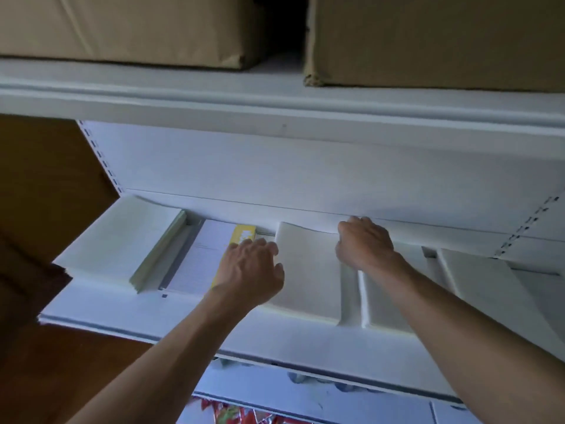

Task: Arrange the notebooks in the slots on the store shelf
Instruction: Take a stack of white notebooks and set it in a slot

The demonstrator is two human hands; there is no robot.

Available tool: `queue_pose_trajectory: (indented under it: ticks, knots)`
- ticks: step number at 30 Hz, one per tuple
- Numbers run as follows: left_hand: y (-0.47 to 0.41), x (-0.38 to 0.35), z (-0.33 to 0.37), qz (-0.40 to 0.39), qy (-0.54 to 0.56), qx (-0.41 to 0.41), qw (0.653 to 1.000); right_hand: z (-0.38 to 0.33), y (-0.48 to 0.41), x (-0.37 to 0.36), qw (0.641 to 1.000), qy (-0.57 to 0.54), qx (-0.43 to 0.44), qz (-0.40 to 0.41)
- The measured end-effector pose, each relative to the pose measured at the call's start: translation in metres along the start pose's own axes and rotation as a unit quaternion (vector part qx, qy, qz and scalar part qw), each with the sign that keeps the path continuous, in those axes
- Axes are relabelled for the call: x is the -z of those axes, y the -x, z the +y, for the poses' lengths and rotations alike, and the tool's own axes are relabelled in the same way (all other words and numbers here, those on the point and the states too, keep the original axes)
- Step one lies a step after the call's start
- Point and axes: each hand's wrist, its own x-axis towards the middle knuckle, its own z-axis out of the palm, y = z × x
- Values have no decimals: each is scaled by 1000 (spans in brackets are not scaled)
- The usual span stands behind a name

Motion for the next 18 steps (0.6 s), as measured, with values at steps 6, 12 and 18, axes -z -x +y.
queue_pose_trajectory:
  ticks: [6, 12, 18]
  knots:
    - [26, 11, -117, 12, -29, 79, 996, -147, -37, -2, 991, -34, 129, 29]
    - [34, 24, -241, 12, -9, 95, 995, -268, -62, -21, 982, -142, 118, -30]
    - [33, 13, -321, -83, -23, 41, 995, -329, -81, -35, 924, -359, -33, -128]
